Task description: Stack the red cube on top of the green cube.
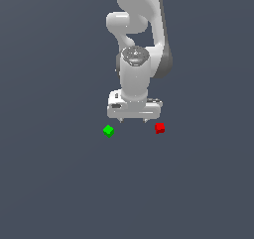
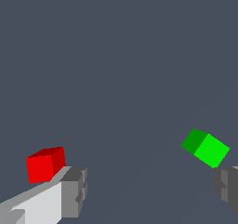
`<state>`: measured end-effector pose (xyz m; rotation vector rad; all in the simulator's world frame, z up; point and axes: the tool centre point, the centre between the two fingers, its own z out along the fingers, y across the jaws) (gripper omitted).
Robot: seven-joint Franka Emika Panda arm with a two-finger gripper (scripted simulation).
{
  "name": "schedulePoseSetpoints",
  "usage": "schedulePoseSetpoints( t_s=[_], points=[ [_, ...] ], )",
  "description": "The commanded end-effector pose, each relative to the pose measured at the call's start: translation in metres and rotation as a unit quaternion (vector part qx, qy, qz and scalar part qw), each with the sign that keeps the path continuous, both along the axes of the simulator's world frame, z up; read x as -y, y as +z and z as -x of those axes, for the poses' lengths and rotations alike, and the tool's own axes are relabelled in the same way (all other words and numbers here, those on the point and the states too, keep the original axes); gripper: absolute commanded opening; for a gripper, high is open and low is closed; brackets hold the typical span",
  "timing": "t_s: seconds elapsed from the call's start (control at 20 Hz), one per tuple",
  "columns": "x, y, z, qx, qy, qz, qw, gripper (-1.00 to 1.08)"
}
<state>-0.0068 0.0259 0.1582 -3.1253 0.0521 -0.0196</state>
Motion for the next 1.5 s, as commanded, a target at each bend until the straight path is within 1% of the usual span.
schedulePoseSetpoints(
  t_s=[0.0, 0.2, 0.35, 0.6, 0.8, 1.1, 1.45],
  points=[
    [-0.025, -0.014, 0.007, -0.001, 0.013, 0.001, 0.9999, 1.00],
    [-0.074, -0.042, 0.023, -0.003, 0.036, 0.003, 0.9993, 1.00],
    [-0.104, -0.061, 0.034, -0.004, 0.051, 0.005, 0.9987, 1.00],
    [-0.137, -0.082, 0.046, -0.005, 0.067, 0.007, 0.9977, 1.00],
    [-0.147, -0.088, 0.049, -0.006, 0.072, 0.008, 0.9974, 1.00],
    [-0.146, -0.093, 0.049, -0.006, 0.072, 0.008, 0.9974, 1.00],
    [-0.147, -0.124, 0.050, -0.006, 0.072, 0.008, 0.9974, 1.00]
  ],
)
